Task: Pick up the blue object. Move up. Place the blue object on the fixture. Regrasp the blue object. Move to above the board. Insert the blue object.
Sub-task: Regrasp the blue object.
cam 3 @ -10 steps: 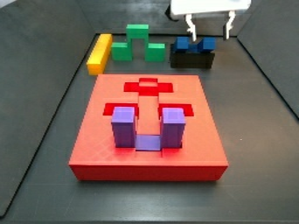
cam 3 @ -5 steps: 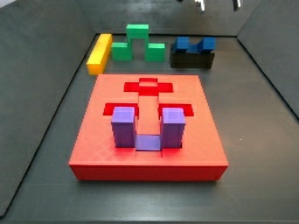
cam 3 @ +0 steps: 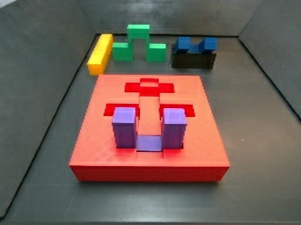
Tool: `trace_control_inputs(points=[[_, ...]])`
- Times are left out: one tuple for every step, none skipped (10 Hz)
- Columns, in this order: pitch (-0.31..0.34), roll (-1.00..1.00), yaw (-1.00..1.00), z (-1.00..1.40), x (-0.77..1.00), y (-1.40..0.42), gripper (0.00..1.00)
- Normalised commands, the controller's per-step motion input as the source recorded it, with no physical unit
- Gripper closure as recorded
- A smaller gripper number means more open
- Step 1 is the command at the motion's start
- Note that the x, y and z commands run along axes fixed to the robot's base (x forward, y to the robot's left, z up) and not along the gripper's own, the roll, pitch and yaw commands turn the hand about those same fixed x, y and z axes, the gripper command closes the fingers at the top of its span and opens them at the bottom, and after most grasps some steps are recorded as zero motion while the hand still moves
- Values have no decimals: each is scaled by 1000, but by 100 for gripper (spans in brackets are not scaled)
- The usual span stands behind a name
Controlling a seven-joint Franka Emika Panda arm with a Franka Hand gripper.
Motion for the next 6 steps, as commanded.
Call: trace_control_inputs(points=[[191,640,166,269,57,-37,0],[186,629,177,266,66,-57,0],[197,651,189,260,89,-51,0],[206,706,194,251,91,-57,0],[203,817,211,191,100,-117,0],[183,897,217,114,60,-189,0]])
